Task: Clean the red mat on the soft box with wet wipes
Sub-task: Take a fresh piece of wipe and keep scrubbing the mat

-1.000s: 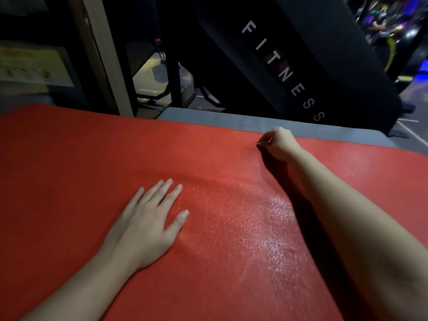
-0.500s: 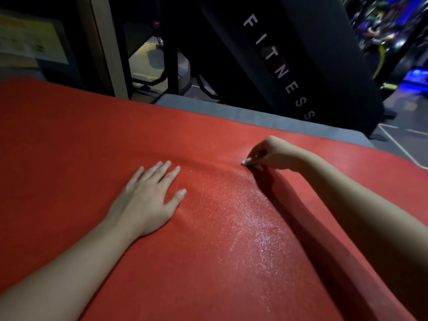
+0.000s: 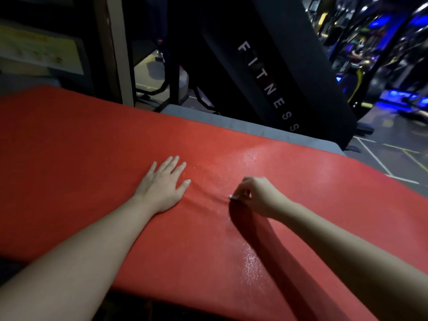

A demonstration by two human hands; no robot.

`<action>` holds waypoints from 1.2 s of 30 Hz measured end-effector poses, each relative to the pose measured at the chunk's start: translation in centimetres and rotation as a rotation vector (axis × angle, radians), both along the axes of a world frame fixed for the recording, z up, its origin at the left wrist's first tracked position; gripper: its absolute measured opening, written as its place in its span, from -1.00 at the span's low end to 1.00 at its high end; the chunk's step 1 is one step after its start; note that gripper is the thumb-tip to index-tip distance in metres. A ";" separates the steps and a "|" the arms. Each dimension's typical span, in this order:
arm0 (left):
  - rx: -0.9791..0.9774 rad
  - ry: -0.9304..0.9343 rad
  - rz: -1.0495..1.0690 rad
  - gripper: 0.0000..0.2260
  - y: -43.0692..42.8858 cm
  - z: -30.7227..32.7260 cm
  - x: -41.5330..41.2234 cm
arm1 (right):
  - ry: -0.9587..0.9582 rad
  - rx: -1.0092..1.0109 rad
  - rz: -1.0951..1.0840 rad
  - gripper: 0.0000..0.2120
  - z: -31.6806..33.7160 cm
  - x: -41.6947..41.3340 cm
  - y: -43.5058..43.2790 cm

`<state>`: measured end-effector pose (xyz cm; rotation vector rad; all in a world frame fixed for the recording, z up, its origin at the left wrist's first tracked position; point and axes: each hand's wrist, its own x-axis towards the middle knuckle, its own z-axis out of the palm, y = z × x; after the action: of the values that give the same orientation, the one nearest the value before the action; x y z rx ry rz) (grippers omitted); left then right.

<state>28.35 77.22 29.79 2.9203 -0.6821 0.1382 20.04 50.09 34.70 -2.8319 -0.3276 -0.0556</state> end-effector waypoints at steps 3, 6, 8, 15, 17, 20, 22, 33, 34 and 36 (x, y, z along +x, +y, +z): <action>-0.022 -0.026 -0.012 -0.23 0.2 0.3 -0.8 | -0.066 0.043 -0.137 -0.84 -0.2 -1.5 0.3; -0.011 -0.027 -0.016 -0.41 0.8 0.8 -2.2 | -0.101 0.137 -0.270 -0.83 -0.4 -2.0 1.1; -0.018 0.007 -0.016 -0.48 1.3 1.0 -3.3 | -0.065 0.114 -0.225 -0.86 -0.4 -3.9 2.2; -0.090 0.029 -0.002 -0.53 3.9 2.3 -7.4 | 0.160 0.121 -0.004 -0.86 1.2 -13.1 6.0; -0.050 0.080 -0.003 -0.49 4.9 2.0 -8.6 | 0.093 0.124 -0.080 -0.83 1.1 -12.9 6.1; -0.043 0.113 -0.034 -0.46 6.2 1.5 -10.3 | -0.046 0.124 -0.191 -0.83 0.3 -13.2 6.8; -0.067 0.120 -0.050 -0.45 7.0 1.3 -11.3 | -0.053 0.107 -0.165 -0.85 0.0 -14.3 7.5; 0.051 0.123 -0.216 0.02 11.9 0.7 -16.1 | -0.069 0.203 0.009 -0.88 -1.6 -20.7 7.7; 0.064 0.121 -0.219 0.07 12.0 0.8 -16.3 | -0.106 0.189 0.036 -0.86 -1.8 -20.9 8.0; 0.131 0.089 -0.229 0.13 11.9 0.6 -16.6 | -0.171 0.137 0.085 -0.81 -2.6 -21.3 8.4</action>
<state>11.80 89.09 30.44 2.9196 -1.0382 -0.0625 -1.29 58.51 32.07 -2.6801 -0.4619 -0.2927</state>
